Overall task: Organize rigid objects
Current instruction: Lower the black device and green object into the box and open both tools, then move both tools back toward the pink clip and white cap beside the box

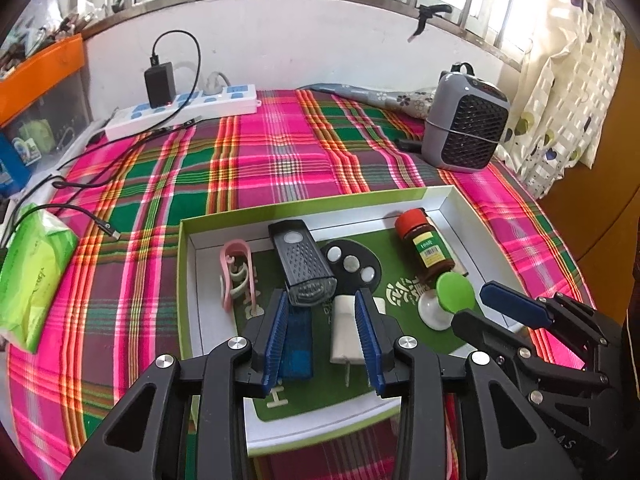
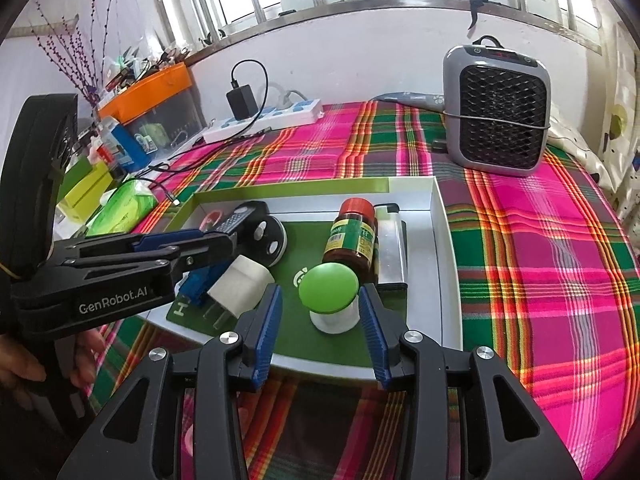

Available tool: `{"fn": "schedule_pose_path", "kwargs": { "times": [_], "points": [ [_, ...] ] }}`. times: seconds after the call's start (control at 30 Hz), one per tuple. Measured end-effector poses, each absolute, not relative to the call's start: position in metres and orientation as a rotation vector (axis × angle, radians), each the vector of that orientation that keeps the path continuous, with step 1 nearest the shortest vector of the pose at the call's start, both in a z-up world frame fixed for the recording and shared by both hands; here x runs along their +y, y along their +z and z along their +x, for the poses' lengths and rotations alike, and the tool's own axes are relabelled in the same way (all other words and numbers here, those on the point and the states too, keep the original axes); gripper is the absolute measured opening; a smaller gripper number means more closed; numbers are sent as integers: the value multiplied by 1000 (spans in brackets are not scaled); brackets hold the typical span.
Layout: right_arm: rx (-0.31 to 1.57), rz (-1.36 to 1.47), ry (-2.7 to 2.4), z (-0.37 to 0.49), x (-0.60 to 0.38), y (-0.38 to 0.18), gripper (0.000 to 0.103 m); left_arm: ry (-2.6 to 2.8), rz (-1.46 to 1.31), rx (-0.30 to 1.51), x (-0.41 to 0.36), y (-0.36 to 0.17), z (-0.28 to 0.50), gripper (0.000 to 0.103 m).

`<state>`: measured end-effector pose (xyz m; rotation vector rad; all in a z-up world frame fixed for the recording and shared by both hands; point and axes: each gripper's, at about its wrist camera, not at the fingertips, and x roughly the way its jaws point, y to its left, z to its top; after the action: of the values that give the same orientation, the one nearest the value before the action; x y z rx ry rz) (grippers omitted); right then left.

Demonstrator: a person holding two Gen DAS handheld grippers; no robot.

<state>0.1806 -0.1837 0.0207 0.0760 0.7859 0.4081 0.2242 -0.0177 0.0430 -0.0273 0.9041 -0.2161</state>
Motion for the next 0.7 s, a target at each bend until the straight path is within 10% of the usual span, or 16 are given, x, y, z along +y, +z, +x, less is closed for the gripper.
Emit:
{"fn": "schedule_pose_path", "kwargs": {
  "times": [0.7],
  "points": [
    [765,76,385,138,-181,28,44,-187,-80,856,4,53,167,34]
  ]
}}
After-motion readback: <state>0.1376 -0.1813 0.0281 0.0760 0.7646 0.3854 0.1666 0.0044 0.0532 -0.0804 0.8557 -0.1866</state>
